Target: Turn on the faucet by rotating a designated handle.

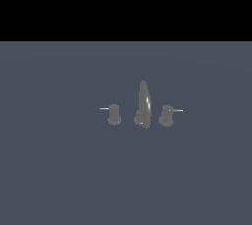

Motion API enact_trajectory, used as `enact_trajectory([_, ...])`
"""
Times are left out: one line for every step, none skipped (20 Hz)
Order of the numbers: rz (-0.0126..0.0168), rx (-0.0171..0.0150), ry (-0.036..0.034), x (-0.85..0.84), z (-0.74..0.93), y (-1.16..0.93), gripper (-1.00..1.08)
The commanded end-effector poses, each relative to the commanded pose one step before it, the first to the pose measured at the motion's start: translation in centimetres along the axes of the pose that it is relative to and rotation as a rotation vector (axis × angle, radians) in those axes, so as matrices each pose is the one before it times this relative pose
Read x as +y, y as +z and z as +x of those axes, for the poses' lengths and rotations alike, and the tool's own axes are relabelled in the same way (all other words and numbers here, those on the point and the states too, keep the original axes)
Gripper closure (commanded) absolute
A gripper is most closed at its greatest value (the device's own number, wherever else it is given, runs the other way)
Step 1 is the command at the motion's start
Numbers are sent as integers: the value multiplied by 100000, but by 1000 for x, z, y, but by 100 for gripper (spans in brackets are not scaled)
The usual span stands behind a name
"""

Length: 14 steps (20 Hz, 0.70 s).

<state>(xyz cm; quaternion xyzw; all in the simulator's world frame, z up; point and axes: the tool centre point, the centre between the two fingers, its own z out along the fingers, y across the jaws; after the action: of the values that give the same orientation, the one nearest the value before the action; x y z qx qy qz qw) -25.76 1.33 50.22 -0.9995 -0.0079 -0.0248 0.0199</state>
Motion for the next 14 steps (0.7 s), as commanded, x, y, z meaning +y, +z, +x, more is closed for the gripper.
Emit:
enact_trajectory([0, 0, 0, 1, 0, 0, 108])
enact_trajectory([-5, 0, 69, -6, 5, 15, 108])
enact_trajectory([-6, -1, 154, -32, 15, 47, 108])
enact_trajectory([-12, -2, 284, -45, 26, 79, 108])
enact_trajectory([-17, -2, 402, -61, 37, 110, 108])
enact_trajectory([-21, -3, 512, -80, 48, 141, 108])
enact_trajectory([-26, -4, 625, -99, 58, 173, 108])
enact_trajectory([-30, -4, 743, -116, 69, 205, 108])
enact_trajectory([-35, -5, 856, -134, 80, 236, 108])
enact_trajectory([-40, -5, 971, -152, 91, 268, 108])
enact_trajectory([-44, -6, 1084, -171, 102, 300, 108])
enact_trajectory([-49, -7, 1201, -189, 113, 332, 108])
enact_trajectory([-53, -7, 1318, -207, 124, 364, 108])
enact_trajectory([-58, -8, 1434, -225, 135, 396, 108])
